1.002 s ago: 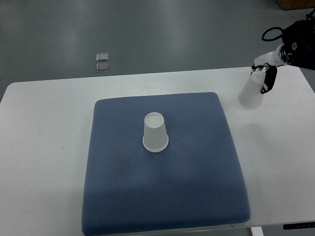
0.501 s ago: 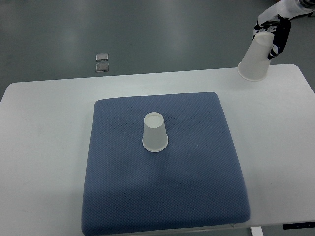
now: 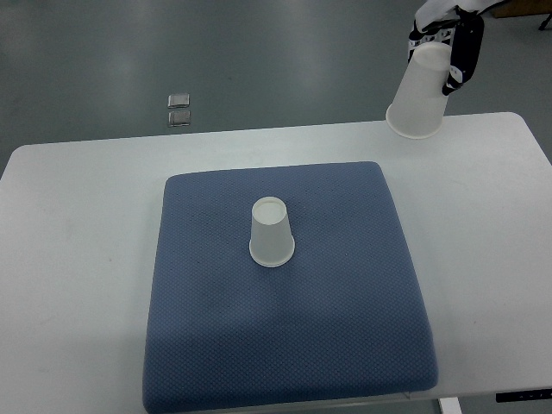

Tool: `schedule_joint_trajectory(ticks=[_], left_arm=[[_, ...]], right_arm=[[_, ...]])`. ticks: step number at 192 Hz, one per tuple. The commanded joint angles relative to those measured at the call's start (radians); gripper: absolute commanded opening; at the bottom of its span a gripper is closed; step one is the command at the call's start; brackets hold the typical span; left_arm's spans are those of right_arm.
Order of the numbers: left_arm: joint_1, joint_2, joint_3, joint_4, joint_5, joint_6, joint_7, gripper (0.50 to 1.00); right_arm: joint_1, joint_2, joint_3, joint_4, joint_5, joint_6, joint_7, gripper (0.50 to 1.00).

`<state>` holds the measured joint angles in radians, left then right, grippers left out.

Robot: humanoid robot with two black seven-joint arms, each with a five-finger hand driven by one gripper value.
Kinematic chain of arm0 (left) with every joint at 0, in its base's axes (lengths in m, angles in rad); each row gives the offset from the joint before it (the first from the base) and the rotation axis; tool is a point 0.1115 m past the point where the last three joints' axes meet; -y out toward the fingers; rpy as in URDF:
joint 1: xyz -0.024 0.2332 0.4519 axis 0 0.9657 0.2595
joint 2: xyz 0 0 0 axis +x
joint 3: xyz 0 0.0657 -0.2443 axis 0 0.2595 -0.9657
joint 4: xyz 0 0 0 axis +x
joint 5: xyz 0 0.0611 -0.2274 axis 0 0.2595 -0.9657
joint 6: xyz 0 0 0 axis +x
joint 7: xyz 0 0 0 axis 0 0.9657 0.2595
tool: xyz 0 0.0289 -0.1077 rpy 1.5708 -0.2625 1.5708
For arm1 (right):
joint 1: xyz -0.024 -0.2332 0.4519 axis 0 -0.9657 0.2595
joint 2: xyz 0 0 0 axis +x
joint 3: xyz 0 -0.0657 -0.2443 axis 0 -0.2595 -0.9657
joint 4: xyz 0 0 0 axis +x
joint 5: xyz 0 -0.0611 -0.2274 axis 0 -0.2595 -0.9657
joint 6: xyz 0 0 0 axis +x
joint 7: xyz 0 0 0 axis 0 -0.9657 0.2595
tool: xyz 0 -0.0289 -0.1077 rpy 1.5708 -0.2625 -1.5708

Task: Stack paper cups
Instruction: 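Lift the cup with the right hand and carry it over the pad, then lower the held cup onto the upside-down cup on the pad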

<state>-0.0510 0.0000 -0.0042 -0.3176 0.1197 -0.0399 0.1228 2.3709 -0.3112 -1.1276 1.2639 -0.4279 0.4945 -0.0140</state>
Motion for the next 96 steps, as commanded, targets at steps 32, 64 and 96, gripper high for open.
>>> schedule_joint_trajectory(ticks=[32,64,96], left_arm=[[0.000,0.000,0.000,0.000,0.000,0.000,0.000,1.000],[0.000,0.000,0.000,0.002,0.000,0.000,0.000,1.000],[0.000,0.000,0.000,0.005,-0.002,0.000,0.000,1.000]], right_arm=[[0.005,0.167,0.064,-0.017,0.121,-0.005,0.000,0.738],[0.007,0.259,0.101,-0.027,0.178,-0.008,0.000,0.740],[-0.005,0.311,0.118,-0.041,0.219,-0.025,0.000,0.740]])
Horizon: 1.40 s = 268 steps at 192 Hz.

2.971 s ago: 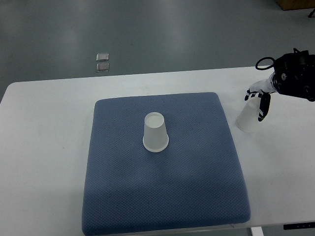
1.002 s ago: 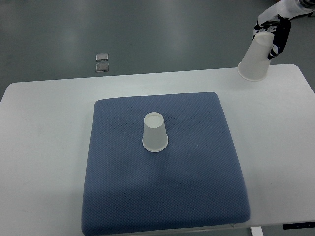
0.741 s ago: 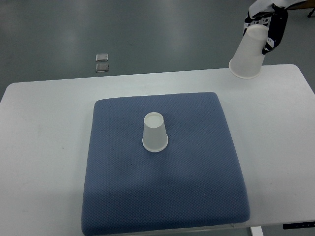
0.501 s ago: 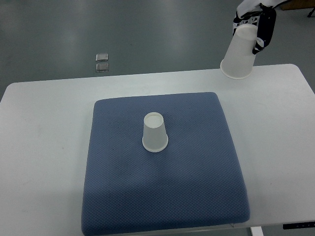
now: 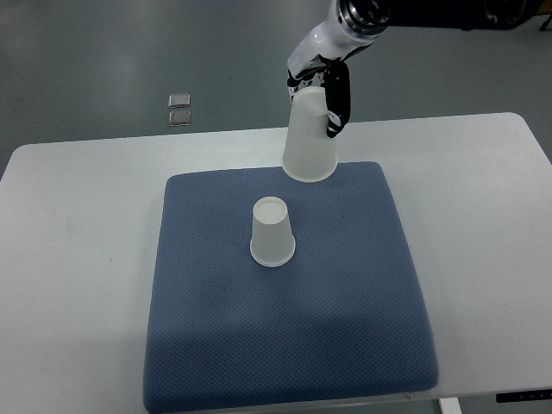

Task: Stack paper cups
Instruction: 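Lower the held cup onto the upside-down cup on the pad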

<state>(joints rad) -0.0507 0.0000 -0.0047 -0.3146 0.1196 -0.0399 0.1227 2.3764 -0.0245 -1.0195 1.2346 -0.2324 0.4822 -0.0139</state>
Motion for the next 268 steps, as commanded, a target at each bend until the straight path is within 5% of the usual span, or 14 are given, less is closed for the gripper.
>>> schedule_joint_trajectory(ticks=[1,268], left_arm=[[0.000,0.000,0.000,0.002,-0.001,0.000,0.000,1.000],[0.000,0.000,-0.003,0.009,-0.001,0.000,0.000,1.000]], right_arm=[[-0.011,0.025,0.010,-0.012,0.024,-0.013,0.000,0.740],[-0.171,0.025,0.045,-0.043,0.130,-0.096,0.000,0.752]])
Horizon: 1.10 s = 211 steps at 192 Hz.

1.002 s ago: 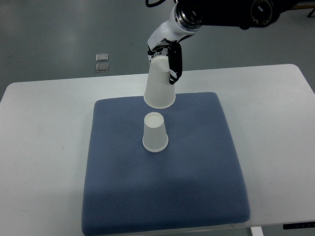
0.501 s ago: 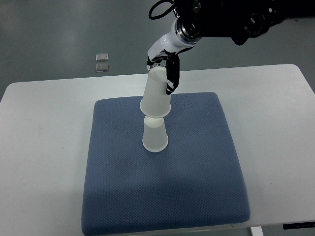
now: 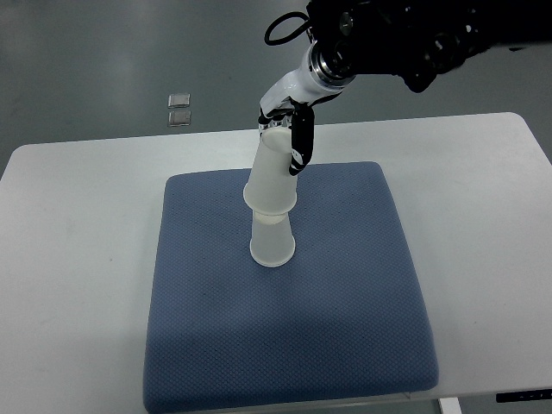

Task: Stack paper cups
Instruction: 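Lower the held cup onto the upside-down cup on the pad, then press the held cup down over the cup on the pad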

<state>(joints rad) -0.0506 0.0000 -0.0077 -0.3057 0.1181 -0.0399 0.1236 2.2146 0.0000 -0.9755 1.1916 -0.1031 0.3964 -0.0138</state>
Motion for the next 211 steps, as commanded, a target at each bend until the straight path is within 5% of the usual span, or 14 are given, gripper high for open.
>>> schedule_joint_trajectory(ticks=[1,211], left_arm=[[0.000,0.000,0.000,0.000,0.000,0.000,-0.001,1.000],[0.000,0.000,0.002,0.000,0.000,0.000,0.001,1.000]], right_arm=[[-0.009,0.000,0.000,0.000,0.000,-0.010,0.000,0.752],[-0.081,0.000,0.000,0.008,0.048,-0.054,0.000,0.768]])
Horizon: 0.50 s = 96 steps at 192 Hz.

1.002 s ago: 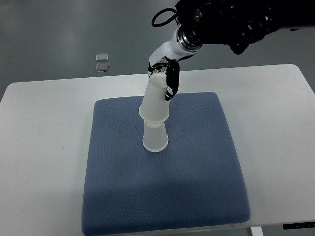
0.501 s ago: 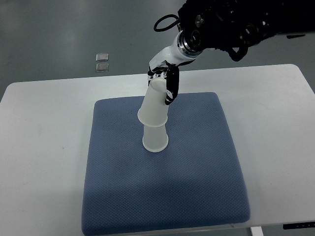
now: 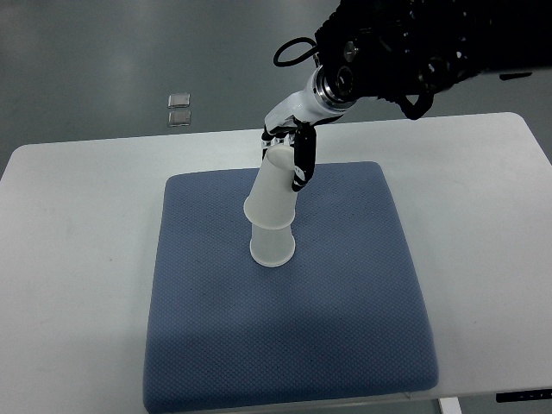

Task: Stack paper cups
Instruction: 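Press the held cup down over the cup on the pad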

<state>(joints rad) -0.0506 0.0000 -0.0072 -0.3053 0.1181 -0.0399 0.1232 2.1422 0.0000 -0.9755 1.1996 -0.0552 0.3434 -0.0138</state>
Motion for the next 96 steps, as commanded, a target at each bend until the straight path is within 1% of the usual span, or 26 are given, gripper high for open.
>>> schedule_joint_trajectory(ticks=[1,26,52,96], left_arm=[[0.000,0.000,0.001,0.000,0.000,0.000,0.001,1.000],[0.000,0.000,0.001,0.000,0.000,0.000,0.001,1.000],[0.000,0.000,0.001,0.000,0.000,0.000,0.000,1.000],[0.000,0.000,0.001,0.000,0.000,0.000,0.000,1.000]], right_arm=[[-0.008,0.000,0.000,0.000,0.000,-0.001,0.000,0.768],[-0.021,0.000,0.000,0.000,-0.002,-0.004,0.000,0.768],[-0.034,0.000,0.000,0.000,-0.003,-0.029,-0.002,0.774],[-0.042,0.000,0.000,0.000,-0.003,-0.032,-0.002,0.782]])
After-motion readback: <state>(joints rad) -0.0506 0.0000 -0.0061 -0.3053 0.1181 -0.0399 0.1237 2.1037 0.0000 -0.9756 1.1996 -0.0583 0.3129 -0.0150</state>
